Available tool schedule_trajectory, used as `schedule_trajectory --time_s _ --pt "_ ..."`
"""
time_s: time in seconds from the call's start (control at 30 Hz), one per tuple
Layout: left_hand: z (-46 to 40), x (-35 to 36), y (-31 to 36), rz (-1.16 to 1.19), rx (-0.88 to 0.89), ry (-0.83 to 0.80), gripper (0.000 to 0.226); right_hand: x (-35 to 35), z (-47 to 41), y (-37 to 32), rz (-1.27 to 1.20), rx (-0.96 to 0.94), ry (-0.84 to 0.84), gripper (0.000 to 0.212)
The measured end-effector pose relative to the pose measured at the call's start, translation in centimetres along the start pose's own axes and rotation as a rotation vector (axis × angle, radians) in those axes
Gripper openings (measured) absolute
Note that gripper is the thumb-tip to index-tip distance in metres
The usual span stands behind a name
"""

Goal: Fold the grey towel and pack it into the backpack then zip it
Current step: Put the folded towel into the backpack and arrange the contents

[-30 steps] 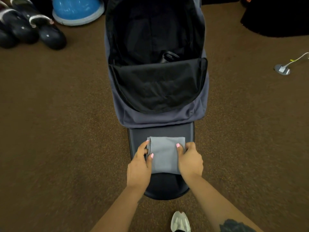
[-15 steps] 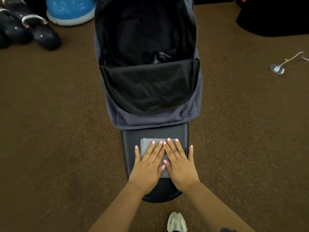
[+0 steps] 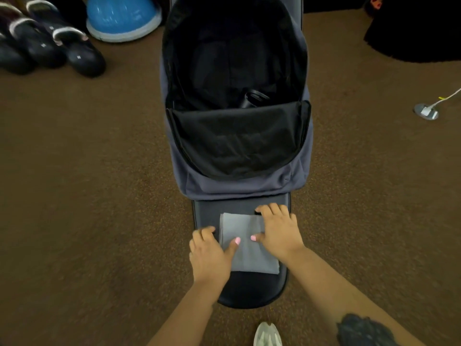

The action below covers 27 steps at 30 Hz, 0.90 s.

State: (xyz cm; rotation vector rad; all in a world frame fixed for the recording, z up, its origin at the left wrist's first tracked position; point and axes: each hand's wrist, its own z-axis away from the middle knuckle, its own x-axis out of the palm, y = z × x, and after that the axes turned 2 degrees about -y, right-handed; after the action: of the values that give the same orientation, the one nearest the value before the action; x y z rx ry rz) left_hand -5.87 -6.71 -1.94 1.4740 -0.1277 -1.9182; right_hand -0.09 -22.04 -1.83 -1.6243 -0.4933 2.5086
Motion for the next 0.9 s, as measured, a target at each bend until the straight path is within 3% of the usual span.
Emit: schedule_trajectory --time_s 0.13,0.3,0.5,0.6,0.7,0.9 --pt "-0.9 0.1 0.7 0.037 -0.145 -0.142 0.056 -0.5 -1.3 -0.2 0.023 0.043 -0.120 0.062" --pt "-1.3 -0.1 0.9 0.258 -0.228 -0.366 0.037 -1.1 -1.3 -0.6 0.135 0.033 -0.325 0.057" --pt "-0.1 -2.2 1.2 0.387 -0.026 -0.559 0.035 -3.1 0.9 -0.4 0.051 -0.013 -0.442 0.031" --pt "0.1 -4.0 2.4 0.419 0.048 -0.630 0.043 -5.3 1.8 -0.3 -0.163 -0.003 -0.503 0.044" --pt "0.0 -6.7 4.5 0.434 0.129 -0.634 0.050 -9.1 2.6 -1.0 -0.227 -0.032 -0.560 0.060" --pt "-0.4 -11.6 10.1 0.415 0.247 -0.637 0.040 -16.6 3.1 -2.2 -0.195 -0.077 -0.473 0.050"
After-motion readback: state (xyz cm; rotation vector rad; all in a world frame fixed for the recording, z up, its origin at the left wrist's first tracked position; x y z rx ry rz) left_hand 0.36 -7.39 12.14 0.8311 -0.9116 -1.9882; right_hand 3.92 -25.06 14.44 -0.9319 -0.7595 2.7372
